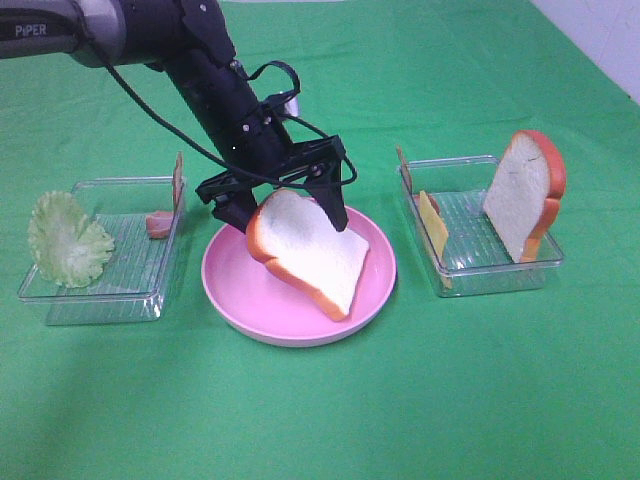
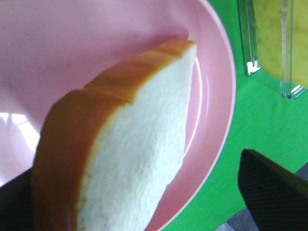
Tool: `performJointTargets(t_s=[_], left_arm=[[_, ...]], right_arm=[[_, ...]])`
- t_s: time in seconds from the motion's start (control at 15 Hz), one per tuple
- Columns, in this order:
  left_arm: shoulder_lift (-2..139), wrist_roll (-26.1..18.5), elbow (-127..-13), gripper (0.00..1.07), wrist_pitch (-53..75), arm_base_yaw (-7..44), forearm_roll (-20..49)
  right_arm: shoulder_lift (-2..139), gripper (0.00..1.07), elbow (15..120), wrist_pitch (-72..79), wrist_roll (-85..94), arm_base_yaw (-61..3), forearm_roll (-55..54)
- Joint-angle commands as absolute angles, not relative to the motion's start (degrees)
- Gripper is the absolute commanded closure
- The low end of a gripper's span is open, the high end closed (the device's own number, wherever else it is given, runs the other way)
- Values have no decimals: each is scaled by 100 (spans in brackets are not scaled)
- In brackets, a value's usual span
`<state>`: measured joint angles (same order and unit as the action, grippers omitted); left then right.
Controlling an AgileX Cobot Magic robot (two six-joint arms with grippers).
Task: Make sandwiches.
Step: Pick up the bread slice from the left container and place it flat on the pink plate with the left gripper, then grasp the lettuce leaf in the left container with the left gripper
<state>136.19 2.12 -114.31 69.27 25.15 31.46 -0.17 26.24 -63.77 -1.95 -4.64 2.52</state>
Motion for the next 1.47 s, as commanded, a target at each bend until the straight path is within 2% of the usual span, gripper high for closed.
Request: performJointTargets(t_s=[0.07,0.2,0.33,0.4,0.47,0.8,1.0,1.27,1.47], left_arm=[[13591,424,-11832,15,7580,2527,2968],[13442,699,-12267,15,7580,2527,2739],[13247,716,-12479,15,7569,2527,2532],[13121,716,-12485,15,7569,2527,2315],[12823,716,-12485,15,7569,2527,1793],[12084,716,-12485,15,7569,2515,819],[11866,940,-12468,15,7569,2441,275],[11482,974,-11585,15,7569,1879,246],[10943,773,-10571,15,7569,1427,223]], right_arm=[[-166,13,2607,-6308,-143,-453,229],[-166,13,2607,-6308,-143,-453,229],[-166,13,2607,-6308,-143,-453,223],[-166,13,2607,-6308,-143,-453,223],[-166,13,2607,-6308,-143,-453,223],[-166,13,2607,-6308,-143,-453,223],[-166,13,2607,-6308,-143,-453,223],[-166,13,2607,-6308,-143,-453,229],[-166,13,2607,-6308,-143,-453,229]])
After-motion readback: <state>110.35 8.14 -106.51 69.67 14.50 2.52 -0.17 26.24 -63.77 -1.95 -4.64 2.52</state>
